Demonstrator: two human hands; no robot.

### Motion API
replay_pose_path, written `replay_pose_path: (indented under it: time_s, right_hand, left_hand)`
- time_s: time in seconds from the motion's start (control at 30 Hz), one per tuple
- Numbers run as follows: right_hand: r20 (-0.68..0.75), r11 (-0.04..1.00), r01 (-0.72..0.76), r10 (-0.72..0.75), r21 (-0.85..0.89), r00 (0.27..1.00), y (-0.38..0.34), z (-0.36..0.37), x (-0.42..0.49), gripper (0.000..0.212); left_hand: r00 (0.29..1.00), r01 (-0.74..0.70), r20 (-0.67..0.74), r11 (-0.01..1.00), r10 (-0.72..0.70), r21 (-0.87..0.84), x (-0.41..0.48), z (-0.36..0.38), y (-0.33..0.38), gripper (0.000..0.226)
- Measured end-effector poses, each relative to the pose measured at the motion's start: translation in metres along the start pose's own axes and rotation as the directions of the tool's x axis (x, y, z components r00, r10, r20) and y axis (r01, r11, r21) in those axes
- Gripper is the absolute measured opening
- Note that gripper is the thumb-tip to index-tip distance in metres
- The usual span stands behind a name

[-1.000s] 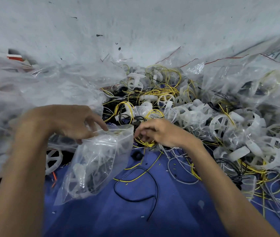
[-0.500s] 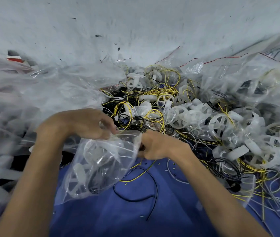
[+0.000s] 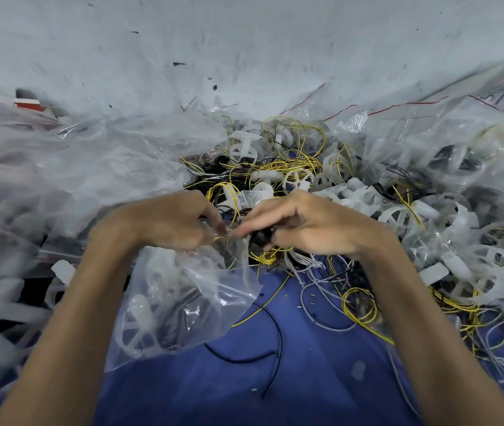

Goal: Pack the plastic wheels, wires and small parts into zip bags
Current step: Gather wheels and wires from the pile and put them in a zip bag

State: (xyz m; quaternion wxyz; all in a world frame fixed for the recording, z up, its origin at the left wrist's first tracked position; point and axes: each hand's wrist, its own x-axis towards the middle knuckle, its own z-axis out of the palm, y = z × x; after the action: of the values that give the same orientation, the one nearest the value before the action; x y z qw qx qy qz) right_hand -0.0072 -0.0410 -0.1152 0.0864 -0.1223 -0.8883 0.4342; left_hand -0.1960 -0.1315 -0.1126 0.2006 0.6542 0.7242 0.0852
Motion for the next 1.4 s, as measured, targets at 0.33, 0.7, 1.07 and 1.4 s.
replay_pose_path:
  time_s: [0.33,0.7,1.07,1.4]
  right_hand:
    - [0.010,0.879,-0.161,0.185,-0.449,0.983,-0.001,0.008,0.005,0.026]
    - [-0.092,0.835,-0.253,0.240,-0.489,0.966,0.016,-0.011,-0.002,0.039]
    - [-0.251,0.895,-0.113,0.001,-0.431,0.968,0.003,-0.013,-0.006,0.017]
    - [-0.001,0.922,-0.100,0.108,-0.375,0.994,-0.008,0.010,0.004,0.031]
  left_hand:
    - [0.902,0.021,-0.414,0.970,-0.123,-0.242,-0.018,-0.018,0.021,0.041]
    - [0.942,0.053,-0.323,0.990,-0.094,-0.134,-0.006,-0.002,0.039,0.033]
    - [0.942,-0.006,-0.333,0.990,-0.043,-0.143,-0.006,0.002,0.043,0.020]
    - [0.971,-0.052,-0.239,0.988,0.016,-0.146,-0.005,-0.003,0.028,0.021]
